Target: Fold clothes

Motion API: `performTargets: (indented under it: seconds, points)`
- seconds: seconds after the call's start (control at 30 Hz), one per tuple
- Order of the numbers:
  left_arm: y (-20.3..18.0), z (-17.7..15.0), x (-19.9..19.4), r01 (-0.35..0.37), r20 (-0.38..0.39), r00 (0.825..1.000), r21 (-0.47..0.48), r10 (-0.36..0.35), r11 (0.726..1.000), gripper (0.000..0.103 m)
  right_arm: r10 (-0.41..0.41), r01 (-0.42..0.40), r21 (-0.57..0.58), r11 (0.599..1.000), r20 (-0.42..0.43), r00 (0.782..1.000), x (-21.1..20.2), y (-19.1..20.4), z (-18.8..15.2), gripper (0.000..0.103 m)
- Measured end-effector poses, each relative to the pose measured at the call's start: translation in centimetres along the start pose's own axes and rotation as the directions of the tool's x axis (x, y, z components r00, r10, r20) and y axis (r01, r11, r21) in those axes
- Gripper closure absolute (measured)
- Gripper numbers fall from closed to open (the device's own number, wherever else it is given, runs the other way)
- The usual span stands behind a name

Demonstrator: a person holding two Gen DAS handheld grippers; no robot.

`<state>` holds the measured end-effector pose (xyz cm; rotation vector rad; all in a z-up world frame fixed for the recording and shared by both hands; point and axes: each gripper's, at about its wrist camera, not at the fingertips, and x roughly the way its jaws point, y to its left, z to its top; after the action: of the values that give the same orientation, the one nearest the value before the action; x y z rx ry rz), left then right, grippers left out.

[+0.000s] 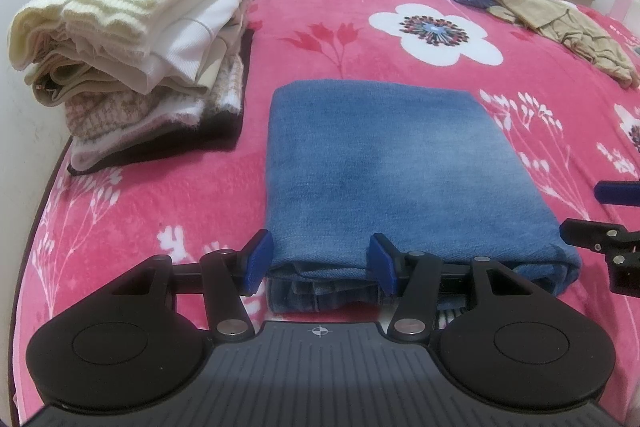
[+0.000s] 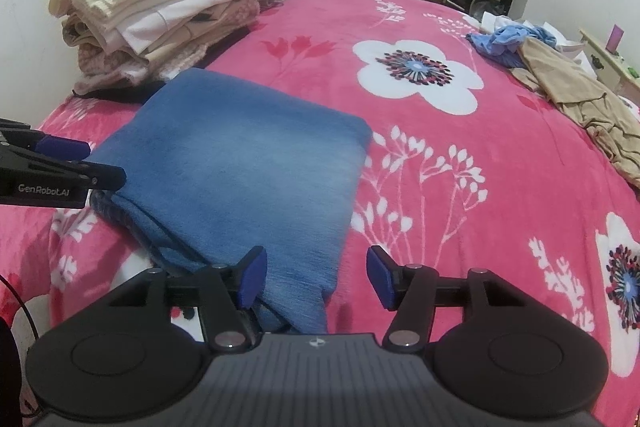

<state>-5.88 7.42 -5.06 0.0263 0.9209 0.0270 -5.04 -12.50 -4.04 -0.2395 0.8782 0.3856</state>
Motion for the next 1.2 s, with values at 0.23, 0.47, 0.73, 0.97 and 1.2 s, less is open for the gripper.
performTargets:
  seconds: [0.23, 0.47, 0.73, 0.97, 1.2]
  points:
    - [0.1, 0.0, 0.1, 0.001, -0.002, 1.0, -0.003, -0.001, 1.0, 0.049, 0.001, -0.001, -0.001, 1.0, -0.001, 1.0, 0.0, 0.1, -0.1, 0.044]
    - [0.1, 0.0, 0.0, 0.002, -0.003, 1.0, -0.004, -0.002, 1.0, 0.049, -0.002, 0.002, -0.006, 1.0, -0.002, 1.0, 0.1, 0.1, -0.1, 0.043]
    - [0.2, -0.1, 0.1, 0.005, -0.006, 1.0, -0.009, -0.005, 1.0, 0.048, 0.006, -0.006, -0.002, 1.0, 0.003, 1.0, 0.0, 0.2, -0.1, 0.042]
    - [0.5, -0.2, 0.0, 0.017, 0.001, 1.0, -0.023, -0.017, 1.0, 0.047, 0.021, -0.021, 0.008, 1.0, 0.006, 1.0, 0.0, 0.2, 0.0, 0.041]
    - [1.7, 0.3, -0.9, 0.035, 0.067, 0.997, -0.085, -0.03, 0.996, 0.034, 0.041, -0.044, 0.064, 0.997, 0.046, 0.998, -0.6, -0.4, 0.2, 0.038]
